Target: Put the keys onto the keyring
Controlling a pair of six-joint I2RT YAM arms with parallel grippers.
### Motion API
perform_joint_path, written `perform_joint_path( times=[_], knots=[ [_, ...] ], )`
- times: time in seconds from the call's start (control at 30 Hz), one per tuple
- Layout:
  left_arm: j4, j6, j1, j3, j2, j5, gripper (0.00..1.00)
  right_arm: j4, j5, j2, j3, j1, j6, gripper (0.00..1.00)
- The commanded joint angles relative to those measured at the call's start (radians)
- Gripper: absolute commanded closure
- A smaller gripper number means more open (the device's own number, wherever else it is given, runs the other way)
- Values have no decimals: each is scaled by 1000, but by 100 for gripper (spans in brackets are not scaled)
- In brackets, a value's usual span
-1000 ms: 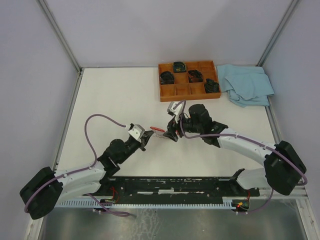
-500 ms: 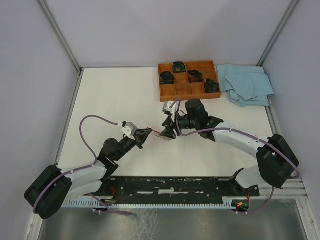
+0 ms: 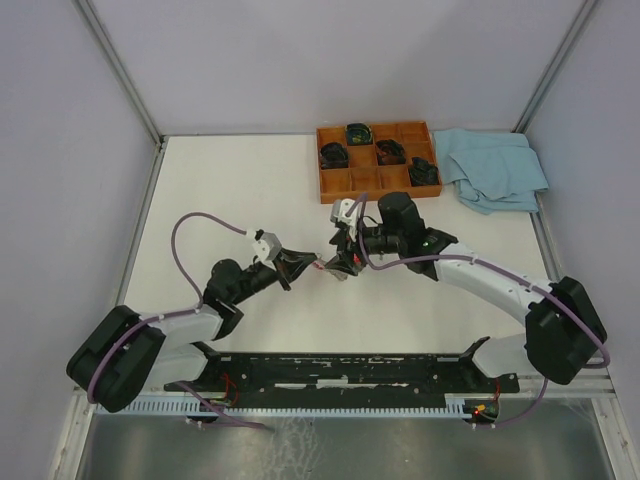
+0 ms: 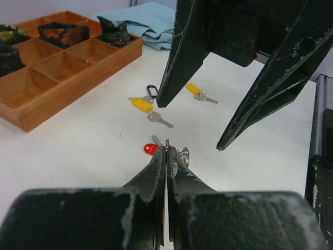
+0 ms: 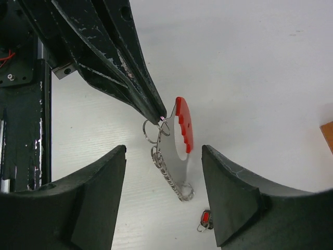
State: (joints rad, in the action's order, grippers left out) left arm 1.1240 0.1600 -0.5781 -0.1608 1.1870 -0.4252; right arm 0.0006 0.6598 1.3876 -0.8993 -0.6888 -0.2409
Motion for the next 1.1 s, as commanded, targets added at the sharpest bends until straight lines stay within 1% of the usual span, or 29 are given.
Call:
perform_joint_path(
  times=[0.0,0.1,0.23,0.33,0.43,0.53,0.7,0.97,1.07],
  knots=[
    [2,-73,4,-87,8,-98,97,3,-61,-80,-50,5,-22,28],
    [-16,-120,4,-115,15,-113,97,-56,-67,-104,-71,6,-64,26],
    [-68,-193,4,-156,31,-148,97,-202,-113,-95,-162,11,-71,25],
    [-92,-235,4,-177,54,-172,97,-191,-124,-90,-160,23,-84,26],
    [-100,-263,6,-196,81,-210,97,-162,-93,-85,-137,29,-101,27],
    [-90,-276,4,-207,104,-251,97,-203,-60,-80,-138,30,-195,27],
    [-81,-312,6,-218,121,-292,97,-281,-54,-96,-137,31,-364,28],
    [-77,-336,4,-234,124,-309,97,-357,-29,-80,-165,32,-482,36],
    [-68,-329,5,-240,131,-317,97,-421,7,-54,-205,32,-515,42]
  ],
)
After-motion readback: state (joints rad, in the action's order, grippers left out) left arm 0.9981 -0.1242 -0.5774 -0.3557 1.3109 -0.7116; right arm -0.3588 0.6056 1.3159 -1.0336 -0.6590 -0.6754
